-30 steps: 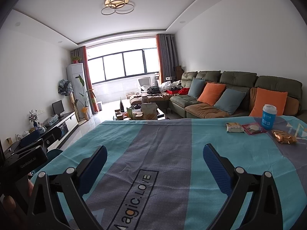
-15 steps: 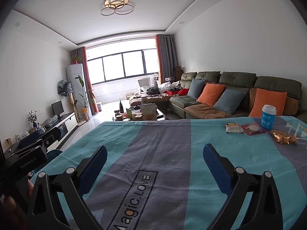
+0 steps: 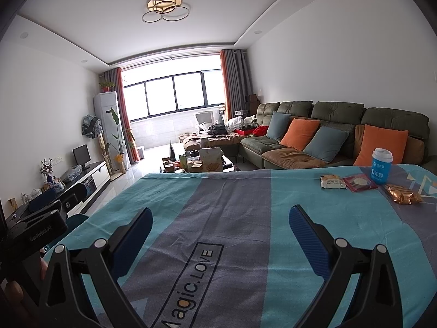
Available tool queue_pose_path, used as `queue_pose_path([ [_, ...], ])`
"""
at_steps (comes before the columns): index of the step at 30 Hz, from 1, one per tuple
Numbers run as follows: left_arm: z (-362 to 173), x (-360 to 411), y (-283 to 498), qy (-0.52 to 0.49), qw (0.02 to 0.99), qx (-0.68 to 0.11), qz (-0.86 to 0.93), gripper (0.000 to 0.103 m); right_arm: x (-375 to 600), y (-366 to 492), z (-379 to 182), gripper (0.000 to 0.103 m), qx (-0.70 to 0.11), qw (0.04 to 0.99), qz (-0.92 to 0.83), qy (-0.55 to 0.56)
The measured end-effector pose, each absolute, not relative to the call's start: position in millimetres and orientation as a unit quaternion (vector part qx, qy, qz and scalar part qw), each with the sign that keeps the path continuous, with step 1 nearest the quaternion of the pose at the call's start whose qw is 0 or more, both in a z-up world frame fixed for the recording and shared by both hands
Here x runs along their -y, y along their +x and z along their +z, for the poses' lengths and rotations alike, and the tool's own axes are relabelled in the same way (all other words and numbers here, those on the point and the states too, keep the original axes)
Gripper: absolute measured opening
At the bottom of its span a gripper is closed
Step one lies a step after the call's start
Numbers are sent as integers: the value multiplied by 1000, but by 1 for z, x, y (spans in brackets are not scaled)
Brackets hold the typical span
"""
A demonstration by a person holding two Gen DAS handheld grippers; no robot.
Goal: Collect trash
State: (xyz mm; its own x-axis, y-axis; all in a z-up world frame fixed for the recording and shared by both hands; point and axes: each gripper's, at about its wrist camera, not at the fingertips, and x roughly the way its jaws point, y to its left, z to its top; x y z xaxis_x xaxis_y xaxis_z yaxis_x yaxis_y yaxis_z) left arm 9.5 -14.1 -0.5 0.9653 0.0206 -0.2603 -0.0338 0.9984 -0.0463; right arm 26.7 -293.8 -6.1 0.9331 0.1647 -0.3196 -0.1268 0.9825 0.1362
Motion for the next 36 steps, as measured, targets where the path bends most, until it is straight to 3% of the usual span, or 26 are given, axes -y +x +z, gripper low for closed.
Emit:
queue_pose_path([
  [36, -7, 13, 13, -23, 991, -134, 13, 98, 294, 26, -6, 96, -170, 981, 72, 58],
])
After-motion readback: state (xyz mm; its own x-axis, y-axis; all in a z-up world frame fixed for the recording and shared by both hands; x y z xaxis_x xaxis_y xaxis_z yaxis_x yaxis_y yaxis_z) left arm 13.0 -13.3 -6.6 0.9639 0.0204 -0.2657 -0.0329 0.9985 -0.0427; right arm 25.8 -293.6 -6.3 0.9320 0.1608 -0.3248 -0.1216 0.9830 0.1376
